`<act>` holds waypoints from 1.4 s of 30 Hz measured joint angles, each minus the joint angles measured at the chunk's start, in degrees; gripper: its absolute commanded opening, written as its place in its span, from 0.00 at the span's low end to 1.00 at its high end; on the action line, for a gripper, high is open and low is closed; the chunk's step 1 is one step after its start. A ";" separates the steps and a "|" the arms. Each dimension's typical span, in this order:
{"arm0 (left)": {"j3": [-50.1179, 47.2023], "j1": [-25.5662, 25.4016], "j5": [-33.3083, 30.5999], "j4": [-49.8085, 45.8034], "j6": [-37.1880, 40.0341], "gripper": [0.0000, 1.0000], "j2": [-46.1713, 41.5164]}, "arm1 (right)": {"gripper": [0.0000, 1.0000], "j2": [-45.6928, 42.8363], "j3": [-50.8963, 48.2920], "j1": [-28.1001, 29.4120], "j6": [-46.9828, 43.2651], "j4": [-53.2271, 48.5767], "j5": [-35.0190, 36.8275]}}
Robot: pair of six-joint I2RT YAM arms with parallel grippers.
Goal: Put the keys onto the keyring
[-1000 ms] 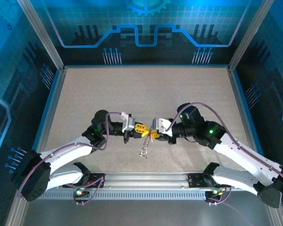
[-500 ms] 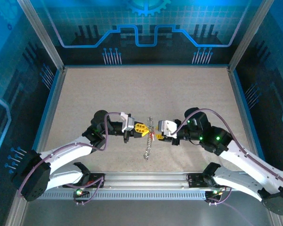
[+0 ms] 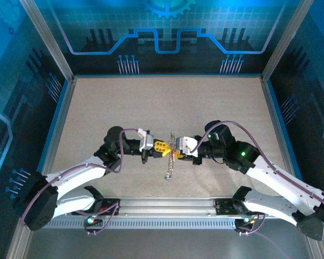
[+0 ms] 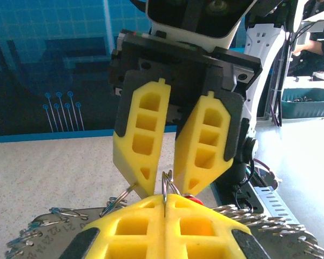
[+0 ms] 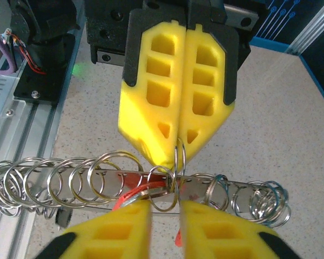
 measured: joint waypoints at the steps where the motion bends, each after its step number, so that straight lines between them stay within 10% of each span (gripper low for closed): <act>1: 0.00 0.00 0.00 0.00 0.02 0.00 0.00 | 0.26 -0.26 0.00 0.00 0.02 -0.02 -0.02; 10: 0.00 -0.04 0.22 0.02 0.02 0.00 0.00 | 0.27 -0.90 0.00 -0.09 0.28 -0.09 -3.19; 21: -0.42 -0.31 1.40 0.22 0.20 0.00 0.00 | 0.01 0.72 0.33 -0.70 1.70 -0.48 -4.39; 42: -2.51 -0.52 0.35 10.78 -2.95 0.00 3.04 | 0.01 0.42 0.33 -2.82 2.29 -2.38 -5.99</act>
